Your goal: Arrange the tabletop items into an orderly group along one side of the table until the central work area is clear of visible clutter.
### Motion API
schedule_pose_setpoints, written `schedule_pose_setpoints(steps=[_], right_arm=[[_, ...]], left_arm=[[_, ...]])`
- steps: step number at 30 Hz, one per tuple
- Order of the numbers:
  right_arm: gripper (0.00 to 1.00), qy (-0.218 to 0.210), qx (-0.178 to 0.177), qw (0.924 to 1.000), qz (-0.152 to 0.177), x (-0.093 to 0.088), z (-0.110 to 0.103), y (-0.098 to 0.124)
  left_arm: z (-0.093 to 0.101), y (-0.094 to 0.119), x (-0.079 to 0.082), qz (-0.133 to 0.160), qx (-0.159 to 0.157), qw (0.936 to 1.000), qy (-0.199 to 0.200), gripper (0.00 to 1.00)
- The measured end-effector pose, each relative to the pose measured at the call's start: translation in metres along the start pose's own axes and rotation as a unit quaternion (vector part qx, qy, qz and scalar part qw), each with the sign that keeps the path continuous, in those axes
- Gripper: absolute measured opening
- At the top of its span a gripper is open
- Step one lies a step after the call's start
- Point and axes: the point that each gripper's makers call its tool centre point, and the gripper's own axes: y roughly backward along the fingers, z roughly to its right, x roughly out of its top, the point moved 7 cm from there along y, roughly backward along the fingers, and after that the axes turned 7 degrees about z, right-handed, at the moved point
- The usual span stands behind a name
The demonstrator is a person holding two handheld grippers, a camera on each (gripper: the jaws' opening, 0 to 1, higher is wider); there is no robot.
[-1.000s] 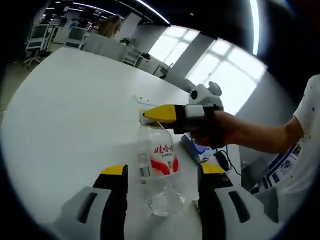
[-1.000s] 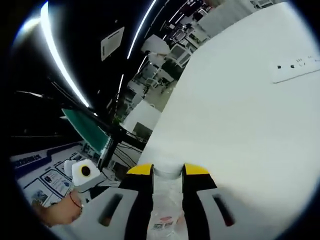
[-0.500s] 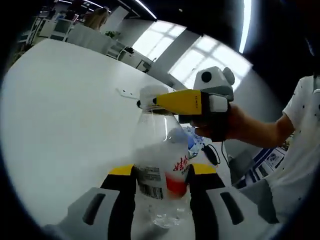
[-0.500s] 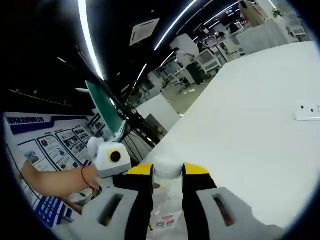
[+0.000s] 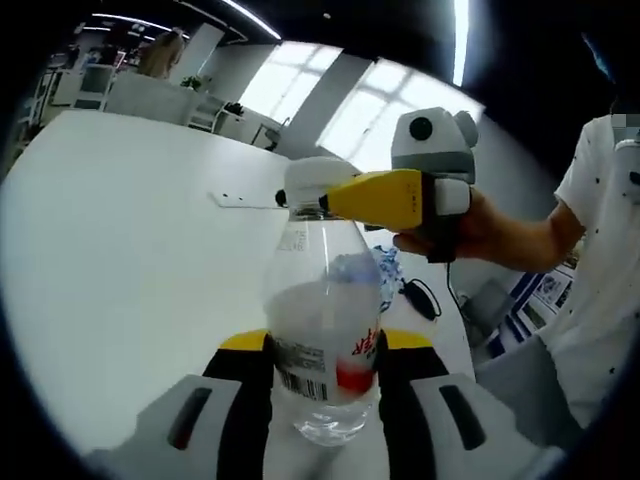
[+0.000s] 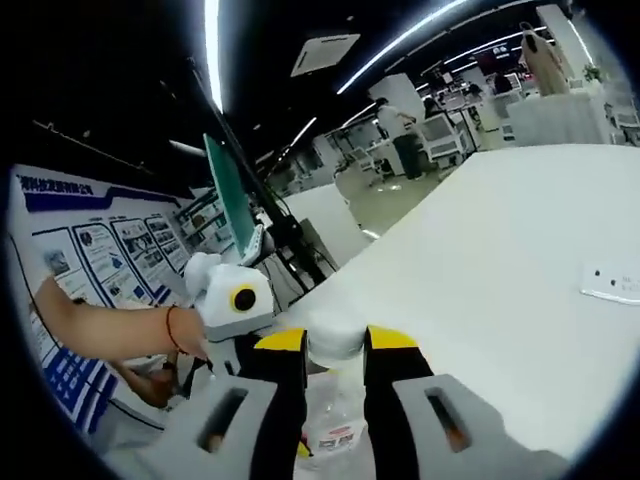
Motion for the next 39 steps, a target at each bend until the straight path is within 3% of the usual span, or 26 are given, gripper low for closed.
schedule_pose_setpoints(steps=[10, 20, 39], right_arm=[[0.19, 0.108, -0.013, 0.9939, 0.016, 0.02, -0.014, 0.032], [0.19, 0.201, -0.04, 0.9783, 0.026, 0.018, -0.021, 0.054], [0.19, 0.251, -0.086, 0.9637, 0.03, 0.011, -0.013, 0.058]], left_arm=[[0.016, -0.018, 0.02, 0.014, -0.025, 0.9974, -0.067, 0.4], [0.024, -0.038, 0.025, 0.003, -0.041, 0.9918, -0.121, 0.39], [0.014, -0.053, 0.026, -0.018, -0.059, 0.9844, -0.165, 0.4]])
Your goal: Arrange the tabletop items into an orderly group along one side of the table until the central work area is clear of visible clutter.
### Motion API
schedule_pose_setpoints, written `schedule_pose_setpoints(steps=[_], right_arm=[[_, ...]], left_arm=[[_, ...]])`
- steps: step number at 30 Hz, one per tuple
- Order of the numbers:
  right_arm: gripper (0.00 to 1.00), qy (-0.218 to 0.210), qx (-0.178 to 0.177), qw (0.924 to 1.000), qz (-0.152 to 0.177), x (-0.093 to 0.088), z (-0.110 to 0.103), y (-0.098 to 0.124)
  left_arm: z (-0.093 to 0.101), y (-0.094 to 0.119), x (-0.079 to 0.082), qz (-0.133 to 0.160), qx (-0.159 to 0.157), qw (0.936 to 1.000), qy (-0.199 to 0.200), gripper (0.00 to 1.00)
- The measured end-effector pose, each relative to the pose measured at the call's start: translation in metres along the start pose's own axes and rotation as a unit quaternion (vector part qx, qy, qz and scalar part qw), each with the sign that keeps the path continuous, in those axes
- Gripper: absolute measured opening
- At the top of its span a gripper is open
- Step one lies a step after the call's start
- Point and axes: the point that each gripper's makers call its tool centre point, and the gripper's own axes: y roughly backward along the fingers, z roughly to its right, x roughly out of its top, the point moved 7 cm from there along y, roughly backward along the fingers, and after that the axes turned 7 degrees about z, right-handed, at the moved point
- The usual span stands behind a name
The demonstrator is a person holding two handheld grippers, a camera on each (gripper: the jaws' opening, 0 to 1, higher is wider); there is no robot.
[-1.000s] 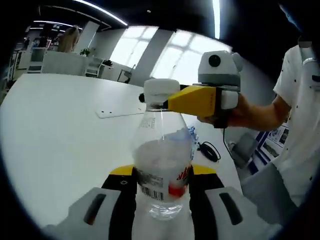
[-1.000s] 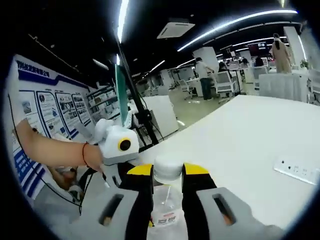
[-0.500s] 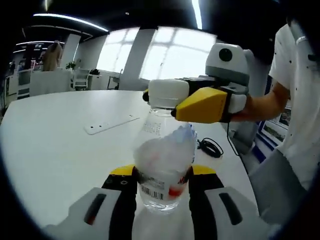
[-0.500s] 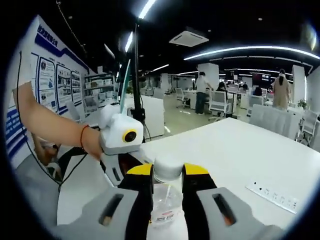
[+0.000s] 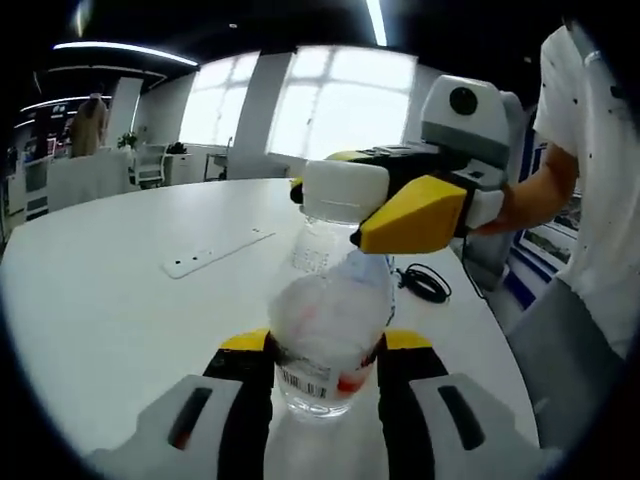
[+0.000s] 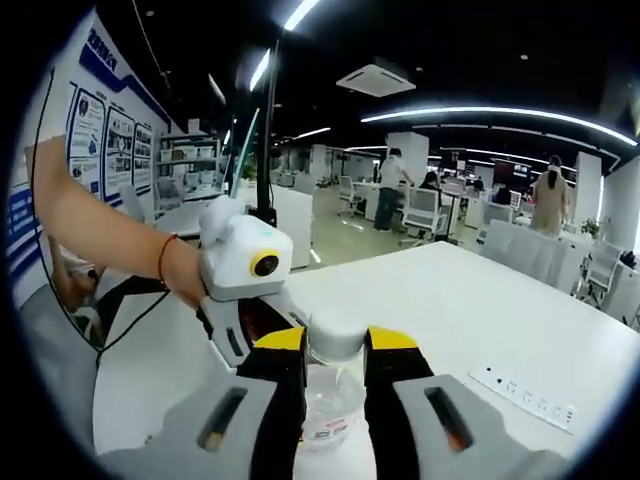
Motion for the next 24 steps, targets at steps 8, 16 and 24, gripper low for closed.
schedule_pose_setpoints(steps=[8, 16, 24], right_arm=[[0.19, 0.014, -0.011, 0.9998, -0.001, -0.002, 0.0, 0.0], [0.19, 0.027, -0.015, 0.9995, -0.008, -0.006, -0.002, 0.0], [0.19, 0.035, -0.013, 0.9991, -0.021, -0.011, -0.005, 0.001]], left_arm=[[-0.002, -0.001, -0.001, 0.0, -0.002, 1.0, -0.004, 0.4], [-0.003, -0.001, -0.005, -0.01, 0.001, 0.9999, -0.008, 0.4], [-0.003, -0.003, -0.01, -0.018, 0.001, 0.9998, -0.006, 0.41]])
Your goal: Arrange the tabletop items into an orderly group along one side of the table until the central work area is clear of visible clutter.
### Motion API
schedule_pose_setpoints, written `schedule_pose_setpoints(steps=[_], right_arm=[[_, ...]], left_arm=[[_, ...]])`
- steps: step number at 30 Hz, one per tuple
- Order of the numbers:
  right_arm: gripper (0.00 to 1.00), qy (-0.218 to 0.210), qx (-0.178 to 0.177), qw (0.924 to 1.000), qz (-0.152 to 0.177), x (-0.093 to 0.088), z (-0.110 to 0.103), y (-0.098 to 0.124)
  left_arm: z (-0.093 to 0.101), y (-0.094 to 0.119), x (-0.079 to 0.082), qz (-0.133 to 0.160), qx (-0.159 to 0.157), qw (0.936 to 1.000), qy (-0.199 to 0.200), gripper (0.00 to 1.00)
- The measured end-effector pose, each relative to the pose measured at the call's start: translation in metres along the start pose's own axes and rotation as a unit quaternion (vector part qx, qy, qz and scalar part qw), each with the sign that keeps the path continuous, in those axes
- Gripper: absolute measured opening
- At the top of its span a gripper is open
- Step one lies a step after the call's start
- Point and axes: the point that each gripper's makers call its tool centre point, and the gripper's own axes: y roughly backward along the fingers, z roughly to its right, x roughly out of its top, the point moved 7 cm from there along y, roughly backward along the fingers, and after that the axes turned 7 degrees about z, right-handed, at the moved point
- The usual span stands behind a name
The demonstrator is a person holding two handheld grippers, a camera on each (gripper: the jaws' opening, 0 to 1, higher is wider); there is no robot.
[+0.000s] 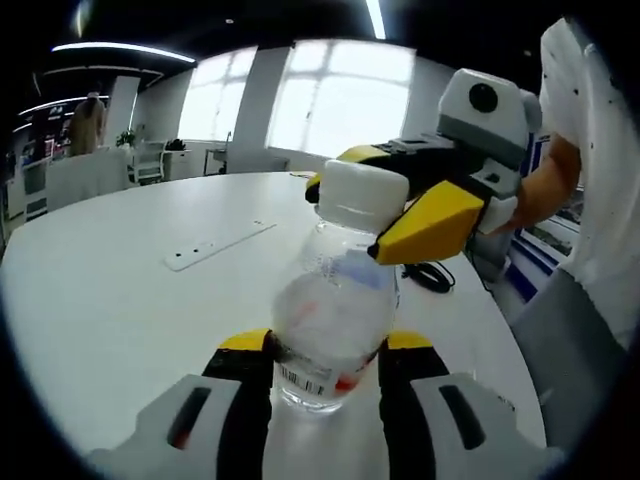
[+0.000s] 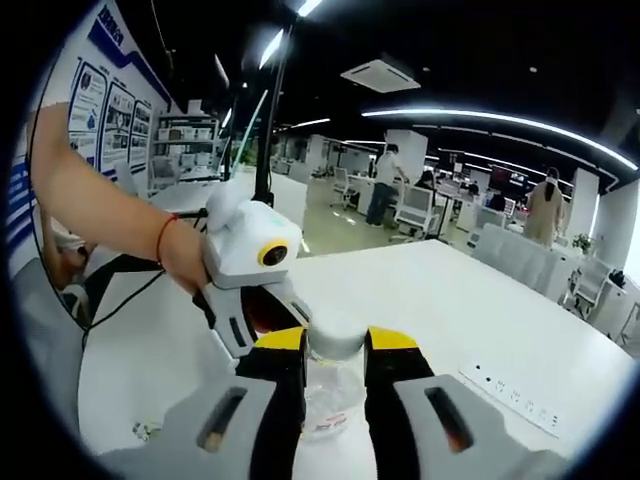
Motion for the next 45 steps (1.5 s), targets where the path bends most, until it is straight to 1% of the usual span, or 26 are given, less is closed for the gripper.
schedule_pose_setpoints(steps=[7, 17, 20, 25, 31, 45], right_arm=[[0.2, 0.004, 0.002, 0.9999, -0.013, -0.004, -0.003, 0.002], [0.2, 0.017, 0.009, 0.9996, -0.02, -0.001, -0.01, 0.003], [0.2, 0.016, 0.005, 0.9995, -0.025, 0.0, -0.012, 0.004], [0.2, 0.008, -0.006, 0.9995, -0.03, -0.001, -0.01, 0.007], [0.21, 0.002, -0.008, 0.9994, -0.034, -0.002, -0.007, 0.008], [0.21, -0.002, -0.011, 0.9994, -0.033, -0.002, -0.005, 0.009]], left_arm=[[0.0, 0.0, -0.005, -0.007, 0.001, 1.0, 0.001, 0.41], [0.003, 0.002, -0.007, -0.004, 0.003, 0.9999, 0.011, 0.43], [0.003, 0.003, -0.008, -0.004, 0.004, 0.9999, 0.014, 0.43], [0.004, 0.002, -0.008, -0.005, 0.007, 0.9998, 0.015, 0.43], [0.002, 0.003, -0.008, -0.008, 0.017, 0.9997, 0.017, 0.45], [0.001, 0.003, -0.007, -0.009, 0.02, 0.9995, 0.021, 0.46]])
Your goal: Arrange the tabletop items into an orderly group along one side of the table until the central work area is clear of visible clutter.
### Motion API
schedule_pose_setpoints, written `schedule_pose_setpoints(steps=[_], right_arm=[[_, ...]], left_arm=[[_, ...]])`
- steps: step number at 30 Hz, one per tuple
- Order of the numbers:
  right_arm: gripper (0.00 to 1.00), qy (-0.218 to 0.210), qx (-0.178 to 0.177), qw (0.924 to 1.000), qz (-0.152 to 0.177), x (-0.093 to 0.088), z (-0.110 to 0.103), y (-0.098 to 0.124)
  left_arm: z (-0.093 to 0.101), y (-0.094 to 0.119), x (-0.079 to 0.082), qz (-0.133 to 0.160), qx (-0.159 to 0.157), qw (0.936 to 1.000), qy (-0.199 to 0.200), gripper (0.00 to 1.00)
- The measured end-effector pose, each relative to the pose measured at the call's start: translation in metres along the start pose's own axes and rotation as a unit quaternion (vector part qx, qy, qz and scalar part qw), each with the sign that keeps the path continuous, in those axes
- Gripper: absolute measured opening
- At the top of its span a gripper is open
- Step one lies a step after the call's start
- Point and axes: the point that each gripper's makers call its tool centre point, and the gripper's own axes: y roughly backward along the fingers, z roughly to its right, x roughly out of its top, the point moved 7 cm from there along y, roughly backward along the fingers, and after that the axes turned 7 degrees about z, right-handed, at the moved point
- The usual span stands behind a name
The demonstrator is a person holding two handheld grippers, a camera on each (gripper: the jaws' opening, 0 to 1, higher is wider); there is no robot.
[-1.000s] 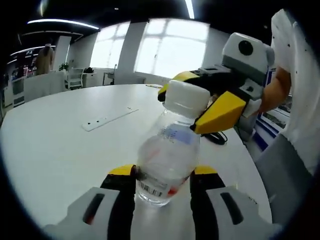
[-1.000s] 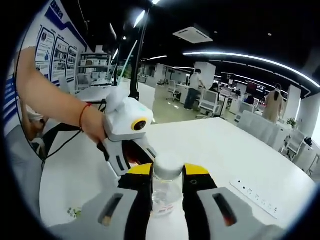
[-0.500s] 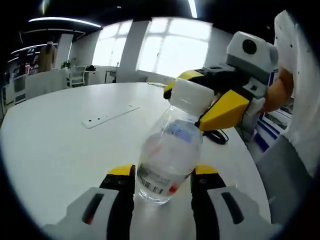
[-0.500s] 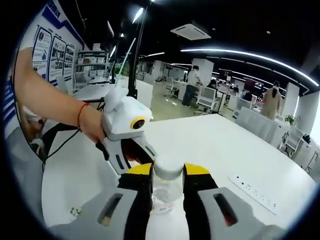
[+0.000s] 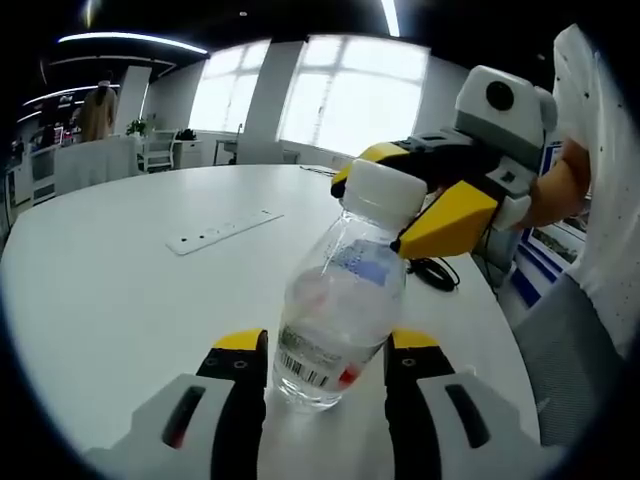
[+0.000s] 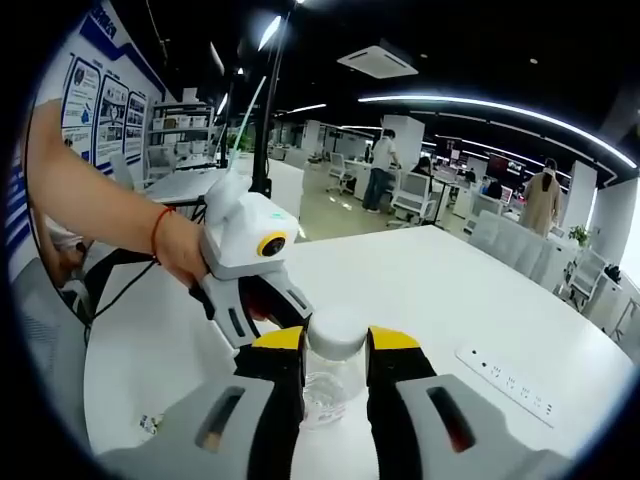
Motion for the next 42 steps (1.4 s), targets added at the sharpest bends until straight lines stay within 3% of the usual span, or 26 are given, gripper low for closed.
schedule_pose_setpoints(steps=[19, 42], right_arm=[[0.32, -0.034, -0.014, 0.9993, 0.008, 0.007, 0.011, 0.018], [0.46, -0.079, -0.01, 0.9967, 0.014, 0.015, 0.022, 0.05]], left_arm=[[0.009, 0.013, 0.009, 0.008, 0.02, 0.9997, 0.014, 0.53], [0.036, 0.056, 0.027, 0.021, 0.073, 0.9967, 0.029, 0.65]])
